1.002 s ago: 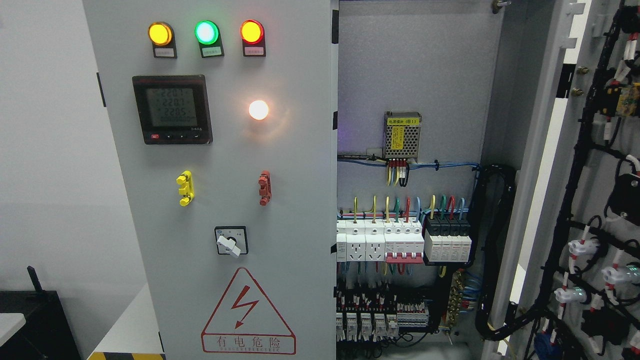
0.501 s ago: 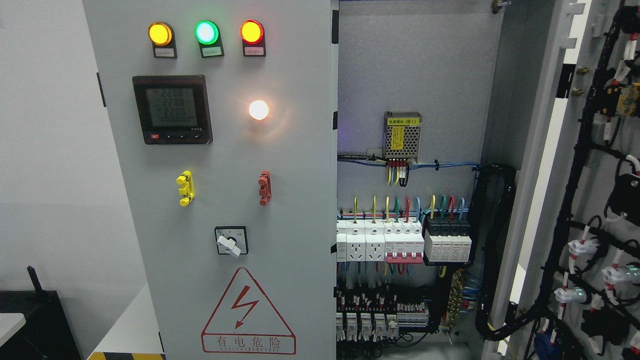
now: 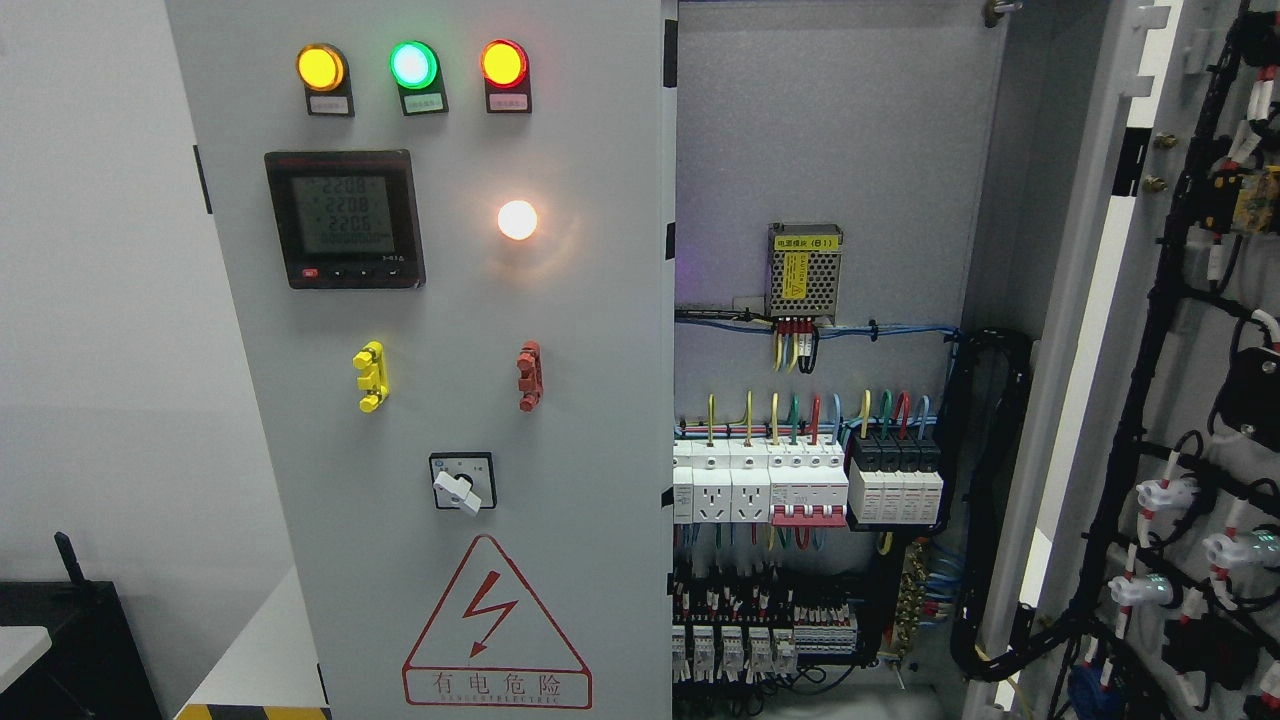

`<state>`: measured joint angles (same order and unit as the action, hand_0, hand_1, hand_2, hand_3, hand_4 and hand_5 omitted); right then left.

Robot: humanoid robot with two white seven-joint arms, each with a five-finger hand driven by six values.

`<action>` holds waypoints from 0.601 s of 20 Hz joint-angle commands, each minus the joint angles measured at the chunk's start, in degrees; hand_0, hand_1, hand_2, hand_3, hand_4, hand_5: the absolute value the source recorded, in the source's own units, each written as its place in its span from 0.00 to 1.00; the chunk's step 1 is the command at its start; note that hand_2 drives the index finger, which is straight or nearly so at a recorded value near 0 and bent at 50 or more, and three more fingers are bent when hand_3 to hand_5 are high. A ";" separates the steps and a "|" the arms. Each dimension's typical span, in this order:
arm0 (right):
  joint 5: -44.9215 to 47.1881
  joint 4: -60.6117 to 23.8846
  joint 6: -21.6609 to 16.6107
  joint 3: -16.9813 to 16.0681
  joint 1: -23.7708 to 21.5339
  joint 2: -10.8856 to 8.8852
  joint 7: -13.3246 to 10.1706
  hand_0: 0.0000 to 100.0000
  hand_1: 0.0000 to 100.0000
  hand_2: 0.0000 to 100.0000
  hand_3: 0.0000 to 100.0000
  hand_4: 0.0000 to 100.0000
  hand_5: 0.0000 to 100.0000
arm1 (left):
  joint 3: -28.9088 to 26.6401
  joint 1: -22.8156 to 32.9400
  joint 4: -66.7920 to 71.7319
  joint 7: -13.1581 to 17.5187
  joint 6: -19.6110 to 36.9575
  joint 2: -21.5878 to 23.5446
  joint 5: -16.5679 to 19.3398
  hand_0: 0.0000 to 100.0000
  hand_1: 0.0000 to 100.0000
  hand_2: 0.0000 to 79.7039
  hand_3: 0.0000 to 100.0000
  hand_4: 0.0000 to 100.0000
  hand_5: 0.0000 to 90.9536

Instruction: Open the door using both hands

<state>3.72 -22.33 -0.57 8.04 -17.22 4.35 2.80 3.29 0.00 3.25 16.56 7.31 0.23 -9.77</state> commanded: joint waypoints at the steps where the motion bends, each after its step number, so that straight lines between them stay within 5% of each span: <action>1: 0.06 -28.08 0.05 -1.27 -8.95 -5.31 -0.25 0.11 0.00 0.00 0.00 0.00 0.00 | -3.20 0.88 -0.17 0.14 0.16 -1.81 3.70 0.00 0.00 0.00 0.00 0.03 0.00; 6: 0.06 -42.51 -2.31 -1.81 -18.80 -8.83 -0.25 0.11 0.00 0.00 0.00 0.00 0.00 | -2.76 0.88 -0.08 0.14 -0.11 -1.90 3.88 0.00 0.00 0.00 0.00 0.03 0.00; 10: -0.03 -47.10 -12.58 -1.37 -23.47 -9.10 -0.25 0.11 0.00 0.00 0.00 0.00 0.00 | -2.67 0.88 -0.08 0.14 -0.72 -1.90 4.58 0.00 0.00 0.00 0.00 0.03 0.00; 12: -0.12 -48.68 -17.42 -1.28 -24.78 -9.01 -0.25 0.11 0.00 0.00 0.00 0.00 0.00 | -3.37 0.88 -0.08 0.23 -0.98 -1.90 8.17 0.00 0.00 0.00 0.00 0.03 0.00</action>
<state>3.71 -50.36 -12.18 6.94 -35.46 -1.04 2.61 1.11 0.00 3.18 16.76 7.01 0.09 -5.23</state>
